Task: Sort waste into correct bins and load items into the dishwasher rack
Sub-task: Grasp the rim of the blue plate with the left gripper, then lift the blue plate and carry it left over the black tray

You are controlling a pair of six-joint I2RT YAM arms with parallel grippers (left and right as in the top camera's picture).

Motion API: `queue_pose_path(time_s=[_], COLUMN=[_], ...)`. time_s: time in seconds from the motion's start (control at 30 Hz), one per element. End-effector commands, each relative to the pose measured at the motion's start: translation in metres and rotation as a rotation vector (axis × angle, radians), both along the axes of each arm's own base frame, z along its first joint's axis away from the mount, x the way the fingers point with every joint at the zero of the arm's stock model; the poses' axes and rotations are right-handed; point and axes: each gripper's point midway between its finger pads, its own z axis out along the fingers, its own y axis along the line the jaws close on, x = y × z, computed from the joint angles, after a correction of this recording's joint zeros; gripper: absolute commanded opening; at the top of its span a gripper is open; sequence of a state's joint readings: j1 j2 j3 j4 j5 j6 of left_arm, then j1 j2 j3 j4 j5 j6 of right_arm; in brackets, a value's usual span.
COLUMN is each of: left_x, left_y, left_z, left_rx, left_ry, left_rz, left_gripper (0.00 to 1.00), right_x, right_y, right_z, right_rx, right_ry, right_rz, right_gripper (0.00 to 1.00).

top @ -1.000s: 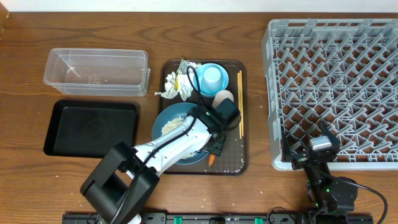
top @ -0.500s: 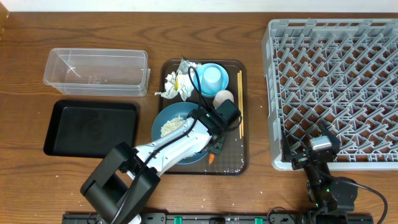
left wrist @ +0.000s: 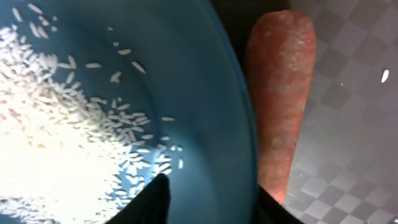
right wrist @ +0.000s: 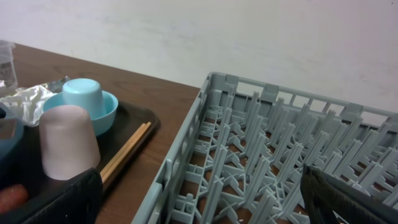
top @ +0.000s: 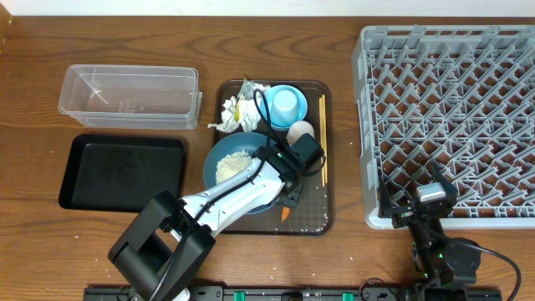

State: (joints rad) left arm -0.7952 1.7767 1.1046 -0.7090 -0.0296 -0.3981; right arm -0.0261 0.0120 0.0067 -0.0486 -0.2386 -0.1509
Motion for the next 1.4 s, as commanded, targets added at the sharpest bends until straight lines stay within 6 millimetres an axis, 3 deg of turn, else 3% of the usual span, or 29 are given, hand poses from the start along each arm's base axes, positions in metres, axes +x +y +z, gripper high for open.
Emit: queue_pose_path(time_s=[0.0,0.3,0.6,0.8,1.13,1.37], left_x=[0.003,0.001,-0.002,0.001,0.005,0.009], left_y=[0.006,0.007,0.004,0.002,0.0,0.015], left_z=[-0.001,-0.002,0.008,0.034,0.098,0.117], left_rx=[0.031,0.033,0.008,-0.048,-0.189,-0.211], left_ry=[-0.012,-0.004,0.002,-0.053,-0.196,-0.235], left_rz=[0.006,0.009,0.011,0.012,0.014,0.046], left_gripper=[0.31,0.11,0.06,0.06,0.06,0.06], right_x=[0.0,0.0,0.0,0.0,0.0,0.0], right_y=[-0.003,-0.003,-0.003,-0.003,-0.003,-0.003], right_z=[0.0,0.0,0.0,0.0,0.0,0.0], right_rx=[-0.011,-0.011,-0.011,-0.011,-0.011,-0.011], right_ry=[-0.003,-0.003,-0.003,-0.003,-0.003,-0.003], right_rz=[-0.014,-0.014,-0.014,-0.014,-0.014,-0.014], right_gripper=[0.99,0.99,0.99,0.99,0.99,0.99])
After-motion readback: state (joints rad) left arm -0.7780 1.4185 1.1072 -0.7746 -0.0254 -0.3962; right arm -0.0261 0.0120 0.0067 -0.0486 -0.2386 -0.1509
